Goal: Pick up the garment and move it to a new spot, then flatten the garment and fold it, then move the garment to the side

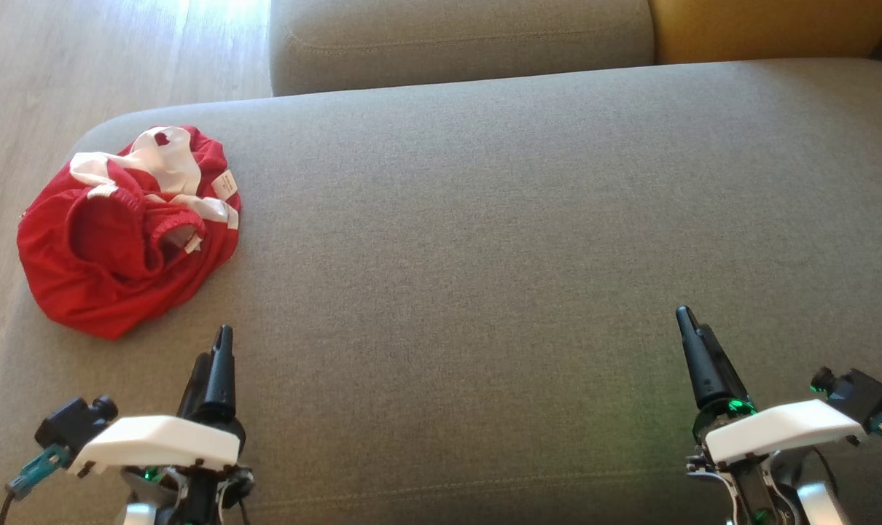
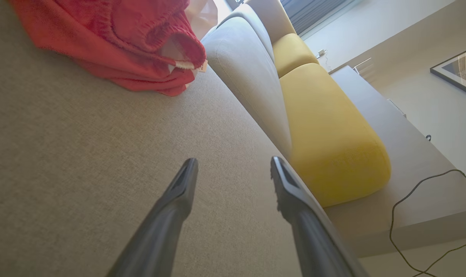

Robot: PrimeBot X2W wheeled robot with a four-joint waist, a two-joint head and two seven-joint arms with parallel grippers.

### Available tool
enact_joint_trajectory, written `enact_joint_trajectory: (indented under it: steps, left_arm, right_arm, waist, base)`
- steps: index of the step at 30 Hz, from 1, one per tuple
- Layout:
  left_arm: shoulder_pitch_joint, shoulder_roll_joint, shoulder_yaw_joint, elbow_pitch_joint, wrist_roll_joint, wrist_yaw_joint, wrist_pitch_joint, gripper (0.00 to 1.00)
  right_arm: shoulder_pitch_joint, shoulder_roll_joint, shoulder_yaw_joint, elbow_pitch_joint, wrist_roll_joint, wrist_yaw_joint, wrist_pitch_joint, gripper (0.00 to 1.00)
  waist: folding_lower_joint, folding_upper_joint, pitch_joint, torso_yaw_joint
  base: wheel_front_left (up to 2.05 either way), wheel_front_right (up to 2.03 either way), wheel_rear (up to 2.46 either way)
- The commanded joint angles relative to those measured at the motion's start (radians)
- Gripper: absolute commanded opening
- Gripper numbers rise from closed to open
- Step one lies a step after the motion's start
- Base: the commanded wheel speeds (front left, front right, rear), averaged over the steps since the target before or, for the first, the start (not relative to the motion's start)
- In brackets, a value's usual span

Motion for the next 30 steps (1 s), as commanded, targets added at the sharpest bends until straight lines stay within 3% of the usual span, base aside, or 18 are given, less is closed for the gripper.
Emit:
enact_joint_trajectory:
  steps: [1,19,30]
  left_arm:
    - [-0.049,0.021,0.000,-0.047,0.041,0.012,-0.017,1.00]
    - [-0.051,0.058,-0.067,-0.106,0.255,0.110,-0.070,1.00]
    - [-0.050,0.072,-0.087,-0.138,0.391,0.144,-0.102,1.00]
  right_arm:
    - [-0.054,-0.008,0.015,-0.047,-0.040,0.000,-0.018,1.00]
    - [-0.063,-0.009,0.063,-0.085,-0.276,0.000,-0.071,1.00]
    - [-0.068,-0.010,0.087,-0.107,-0.428,0.000,-0.103,1.00]
  waist:
    - [0.0000,0.0000,0.000,0.000]
    - [0.0000,0.0000,0.000,-0.002]
    - [0.0000,0.0000,0.002,0.000]
  base:
    - [0.00,0.00,0.00]
    - [0.00,0.00,0.00]
    - [0.00,0.00,0.00]
